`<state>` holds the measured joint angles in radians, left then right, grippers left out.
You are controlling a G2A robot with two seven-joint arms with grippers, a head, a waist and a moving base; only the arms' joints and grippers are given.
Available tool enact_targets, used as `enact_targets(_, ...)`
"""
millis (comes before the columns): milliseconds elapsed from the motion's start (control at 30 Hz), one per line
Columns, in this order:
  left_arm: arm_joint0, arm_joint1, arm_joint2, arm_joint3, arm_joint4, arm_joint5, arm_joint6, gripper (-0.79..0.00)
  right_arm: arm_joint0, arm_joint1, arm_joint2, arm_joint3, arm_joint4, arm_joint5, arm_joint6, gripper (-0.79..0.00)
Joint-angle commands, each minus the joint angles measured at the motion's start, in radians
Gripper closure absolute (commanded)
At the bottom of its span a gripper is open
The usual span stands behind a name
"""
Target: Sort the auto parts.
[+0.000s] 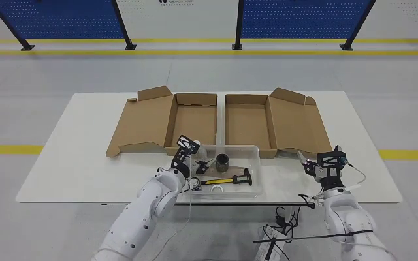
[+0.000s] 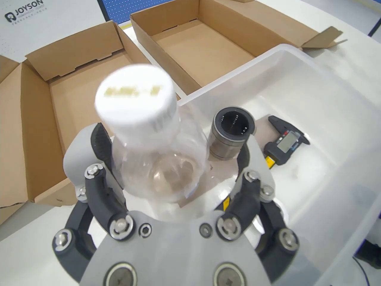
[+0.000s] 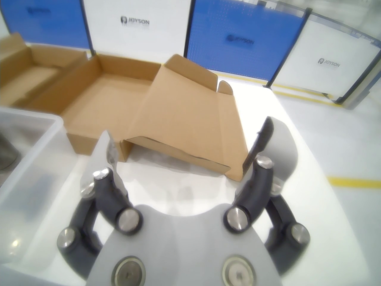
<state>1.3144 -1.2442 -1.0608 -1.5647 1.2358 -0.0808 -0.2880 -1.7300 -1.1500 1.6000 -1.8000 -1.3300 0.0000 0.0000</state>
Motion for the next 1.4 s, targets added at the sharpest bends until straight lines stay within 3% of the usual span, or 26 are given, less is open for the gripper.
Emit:
enact_targets(0, -0.005, -0.004, 0.003, 0.011, -0.012, 0.025, -0.001, -0.736, 0.0, 0.0, 0.0, 0.0, 0.0, 0.0, 0.0, -0.785)
enact_targets(100, -0.014, -0.009, 0.009, 0.024, -0.016, 0.04, 0.002, -0.683, 0.0, 0.0, 0.0, 0.0, 0.0, 0.0, 0.0, -0.785)
enact_targets(167, -0.019, -0.011, 0.011, 0.032, -0.019, 0.041, 0.004, -0.591, 0.0, 0.0, 0.0, 0.0, 0.0, 0.0, 0.0, -0.785)
enact_targets(233, -0.021, -0.013, 0.011, 0.037, -0.022, 0.041, 0.004, -0.388, 0.0, 0.0, 0.0, 0.0, 0.0, 0.0, 0.0, -0.785)
enact_targets(433, -0.021, -0.016, 0.01, 0.045, -0.027, 0.039, 0.003, -0.209, 0.0, 0.0, 0.0, 0.0, 0.0, 0.0, 0.0, -0.785)
enact_targets(533, -0.021, -0.017, 0.005, 0.041, -0.033, 0.04, 0.005, -0.009, 0.0, 0.0, 0.0, 0.0, 0.0, 0.0, 0.0, -0.785)
enact_targets(800, -0.012, -0.016, -0.023, -0.017, -0.059, 0.009, 0.016, 0.0, 0.0, 0.0, 0.0, 0.0, 0.0, 0.0, 0.0, -0.785)
enact_targets(1100, 0.027, -0.001, -0.106, -0.178, -0.127, -0.078, -0.004, 0.0, 0.0, 0.0, 0.0, 0.0, 0.0, 0.0, 0.0, -0.785)
enact_targets(1233, 0.061, 0.011, -0.164, -0.281, -0.184, -0.15, -0.058, 0.0, 0.0, 0.0, 0.0, 0.0, 0.0, 0.0, 0.0, -0.785)
enact_targets(1367, 0.1, 0.027, -0.216, -0.357, -0.194, -0.278, -0.089, 0.0, 0.0, 0.0, 0.0, 0.0, 0.0, 0.0, 0.0, -0.785)
